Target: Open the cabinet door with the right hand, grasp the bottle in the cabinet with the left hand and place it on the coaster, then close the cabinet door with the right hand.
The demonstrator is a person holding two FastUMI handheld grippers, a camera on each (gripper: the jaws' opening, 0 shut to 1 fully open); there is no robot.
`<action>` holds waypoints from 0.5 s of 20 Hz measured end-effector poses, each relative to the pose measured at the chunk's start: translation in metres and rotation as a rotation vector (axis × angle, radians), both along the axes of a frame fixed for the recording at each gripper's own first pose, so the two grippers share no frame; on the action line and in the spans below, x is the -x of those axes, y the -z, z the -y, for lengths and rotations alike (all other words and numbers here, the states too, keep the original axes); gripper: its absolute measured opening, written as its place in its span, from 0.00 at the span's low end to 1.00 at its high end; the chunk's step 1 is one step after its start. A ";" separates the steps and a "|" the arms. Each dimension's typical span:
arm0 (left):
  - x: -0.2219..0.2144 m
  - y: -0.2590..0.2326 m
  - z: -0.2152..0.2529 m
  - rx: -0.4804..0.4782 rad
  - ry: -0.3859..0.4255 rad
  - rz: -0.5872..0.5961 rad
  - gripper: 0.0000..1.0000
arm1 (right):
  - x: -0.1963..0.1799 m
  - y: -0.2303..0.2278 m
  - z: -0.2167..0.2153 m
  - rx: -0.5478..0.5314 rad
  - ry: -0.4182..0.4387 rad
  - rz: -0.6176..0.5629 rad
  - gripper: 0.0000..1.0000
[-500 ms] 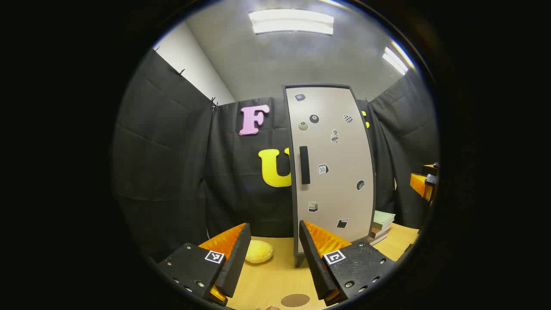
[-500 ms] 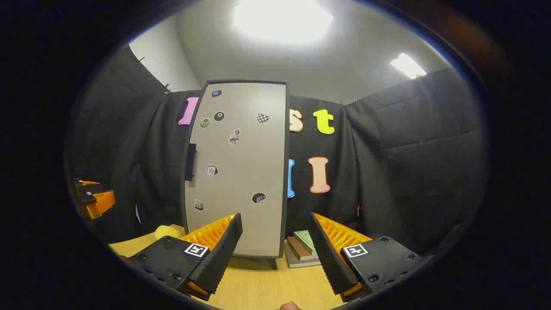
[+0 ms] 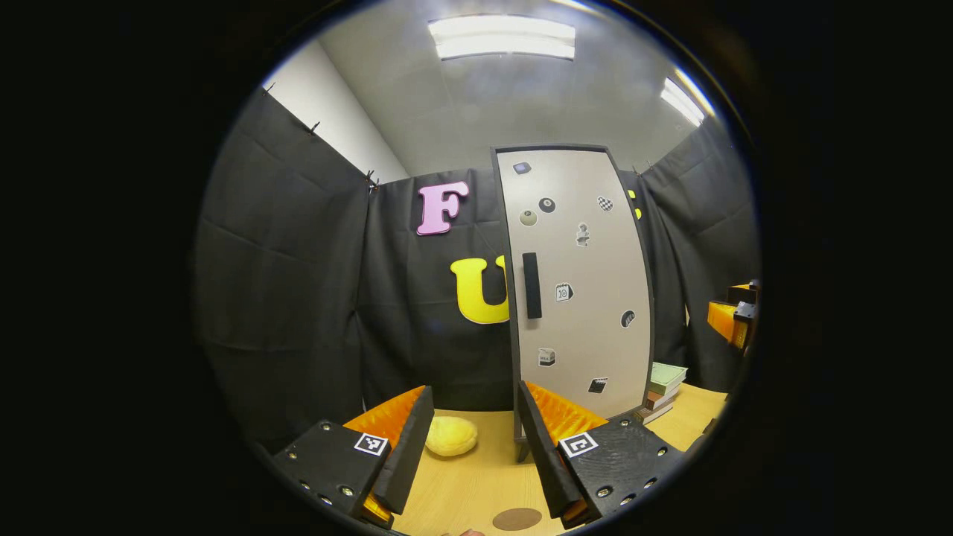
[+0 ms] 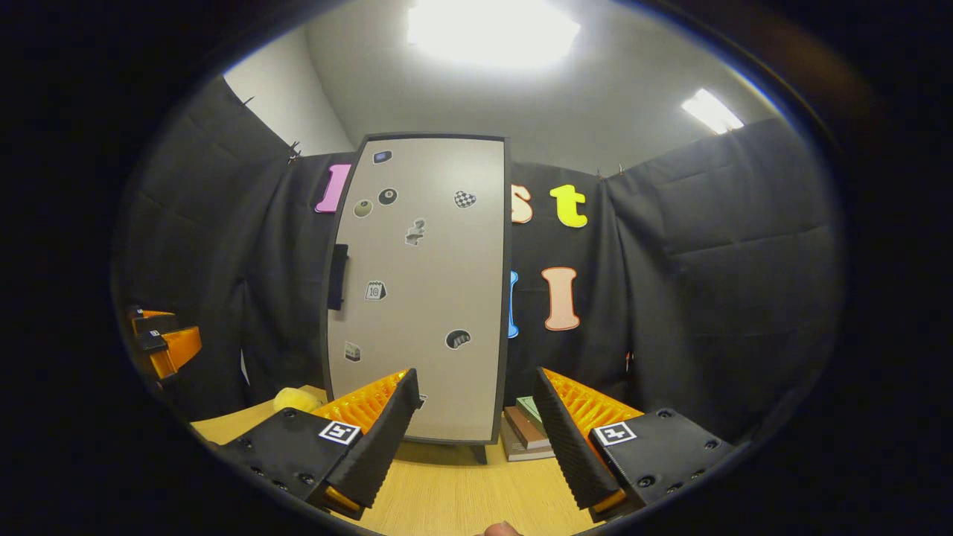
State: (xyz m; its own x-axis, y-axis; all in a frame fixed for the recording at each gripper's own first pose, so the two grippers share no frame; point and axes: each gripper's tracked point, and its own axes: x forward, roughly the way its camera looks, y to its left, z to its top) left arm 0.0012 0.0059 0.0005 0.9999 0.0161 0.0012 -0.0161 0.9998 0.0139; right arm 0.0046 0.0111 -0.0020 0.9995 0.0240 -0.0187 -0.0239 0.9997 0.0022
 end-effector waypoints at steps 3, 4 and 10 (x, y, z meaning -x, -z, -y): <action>0.002 0.000 -0.002 0.003 -0.005 0.001 0.65 | -0.002 0.000 -0.004 -0.010 -0.005 -0.008 0.98; 0.002 0.001 -0.003 0.002 -0.008 0.002 0.65 | -0.003 0.000 -0.006 -0.014 -0.009 -0.011 0.98; 0.006 -0.001 -0.019 -0.008 -0.041 0.008 0.65 | -0.020 -0.010 -0.029 -0.012 -0.057 -0.006 0.97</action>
